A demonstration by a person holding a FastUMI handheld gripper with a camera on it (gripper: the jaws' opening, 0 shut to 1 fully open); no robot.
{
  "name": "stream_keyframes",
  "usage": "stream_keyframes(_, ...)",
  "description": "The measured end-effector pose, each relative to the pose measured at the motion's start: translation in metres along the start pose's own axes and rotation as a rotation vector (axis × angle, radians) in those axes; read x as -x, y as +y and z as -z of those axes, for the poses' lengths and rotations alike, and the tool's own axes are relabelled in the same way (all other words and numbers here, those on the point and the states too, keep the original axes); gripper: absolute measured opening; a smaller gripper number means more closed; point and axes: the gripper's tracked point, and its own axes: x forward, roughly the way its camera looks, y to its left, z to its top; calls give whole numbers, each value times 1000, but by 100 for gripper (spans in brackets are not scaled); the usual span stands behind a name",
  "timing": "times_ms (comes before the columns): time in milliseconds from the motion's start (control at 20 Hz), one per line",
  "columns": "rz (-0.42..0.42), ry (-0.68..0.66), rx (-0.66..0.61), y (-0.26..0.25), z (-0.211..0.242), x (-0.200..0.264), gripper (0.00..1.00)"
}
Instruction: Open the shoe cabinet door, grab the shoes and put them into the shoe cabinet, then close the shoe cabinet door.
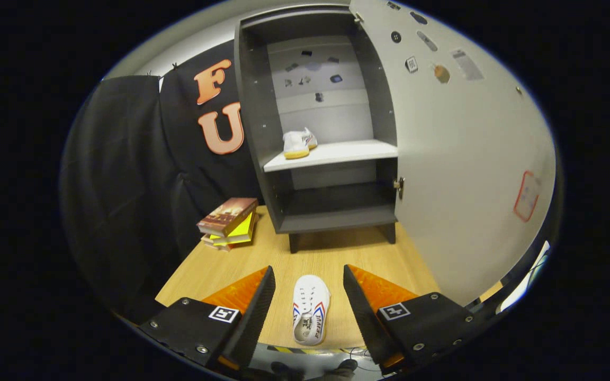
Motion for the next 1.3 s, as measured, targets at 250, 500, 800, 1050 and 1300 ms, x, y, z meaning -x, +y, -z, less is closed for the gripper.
stream_keyframes(250, -24, 174, 12, 24, 85, -47, 80)
stream_keyframes(500, 1, 283, 37, 34, 144, -87, 64)
stream_keyframes(800, 68, 330, 7, 28, 182, -117, 46)
stream_keyframes(1050, 131, 284, 9, 18, 184, -128, 27)
stream_keyframes(1300, 123, 306, 1, 19, 183, -130, 5)
